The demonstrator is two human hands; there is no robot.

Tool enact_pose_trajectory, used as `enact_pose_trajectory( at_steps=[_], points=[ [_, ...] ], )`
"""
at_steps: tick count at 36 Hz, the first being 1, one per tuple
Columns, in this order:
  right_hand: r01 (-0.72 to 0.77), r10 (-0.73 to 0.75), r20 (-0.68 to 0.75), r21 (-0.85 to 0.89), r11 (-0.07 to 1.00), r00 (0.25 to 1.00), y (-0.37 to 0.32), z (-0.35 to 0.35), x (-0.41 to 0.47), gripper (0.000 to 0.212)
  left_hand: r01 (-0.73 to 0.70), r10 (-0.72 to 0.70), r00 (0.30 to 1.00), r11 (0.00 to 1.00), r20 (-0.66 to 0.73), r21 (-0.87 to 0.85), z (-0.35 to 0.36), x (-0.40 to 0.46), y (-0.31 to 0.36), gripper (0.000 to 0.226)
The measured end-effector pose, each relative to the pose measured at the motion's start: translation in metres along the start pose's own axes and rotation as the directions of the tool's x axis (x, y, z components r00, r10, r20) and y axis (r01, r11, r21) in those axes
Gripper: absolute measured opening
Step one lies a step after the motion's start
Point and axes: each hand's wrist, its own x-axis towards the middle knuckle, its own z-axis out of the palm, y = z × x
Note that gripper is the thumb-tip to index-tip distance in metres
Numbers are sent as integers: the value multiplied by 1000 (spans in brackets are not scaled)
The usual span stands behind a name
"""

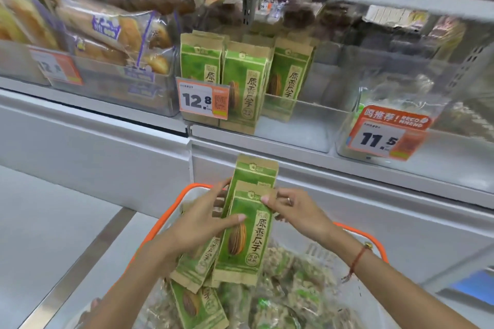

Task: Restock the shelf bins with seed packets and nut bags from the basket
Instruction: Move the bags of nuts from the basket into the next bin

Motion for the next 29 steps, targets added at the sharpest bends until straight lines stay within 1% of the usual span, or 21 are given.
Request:
enact_pose_trajectory(
  at_steps=[2,3,4,5,6,7,9,12,14,16,17,18,19,20,22,24,25,27,29],
  points=[
    [74,-75,-9,-5,997,997,-26,-14,3,11,-87,86,993,996,-75,-10,-5,9,23,58],
    [111,-111,5,-7,994,994,-40,-21,5,12,-126,123,985,992,-119,-22,-8,13,35,54],
    [148,-148,33,-25,989,989,-54,-29,5,22,-164,155,975,986,-160,-44,-11,17,48,51],
    [191,-187,68,-55,980,980,-67,-37,5,37,-201,186,963,977,-193,-64,-13,21,59,50],
    [236,-226,93,-116,965,970,-80,-45,5,52,-245,225,948,967,-223,-66,-15,25,71,50],
    [286,-272,95,-196,938,958,-92,-52,4,62,-288,267,932,956,-244,-51,-18,29,83,52],
    [381,-395,27,-326,865,918,-113,-65,4,64,-375,353,898,926,-263,-37,-22,37,109,51],
    [478,-564,-116,-410,777,818,-140,-80,6,54,-469,457,844,883,-281,25,-29,51,151,45],
    [503,-662,-206,-502,704,720,-153,-91,6,48,-505,527,797,849,-295,153,-35,60,176,46],
    [466,-750,-267,-645,605,605,-162,-101,8,49,-460,582,758,797,-295,390,-41,70,193,47],
    [431,-777,-286,-701,569,561,-166,-104,10,50,-427,611,738,752,-288,502,-43,76,199,45],
    [393,-787,-302,-736,551,538,-167,-107,13,50,-405,639,717,708,-279,579,-46,82,204,44],
    [361,-787,-311,-758,544,533,-169,-110,17,48,-397,663,700,670,-266,627,-48,88,207,43],
    [326,-777,-317,-773,544,544,-169,-112,21,46,-392,680,689,641,-250,660,-50,95,208,42],
    [252,-740,-312,-802,542,597,-168,-118,31,42,-361,687,695,589,-213,723,-56,111,207,44],
    [178,-681,-289,-830,529,673,-165,-121,41,44,-315,671,722,540,-172,781,-60,124,204,50],
    [149,-646,-281,-837,527,710,-164,-121,45,45,-283,646,745,531,-166,799,-61,129,203,53],
    [114,-575,-285,-821,559,767,-161,-121,55,45,-216,588,790,531,-173,819,-62,136,199,58],
    [99,-516,-304,-783,615,801,-155,-119,67,49,-193,576,803,493,-152,848,-60,142,196,65]
  ],
)
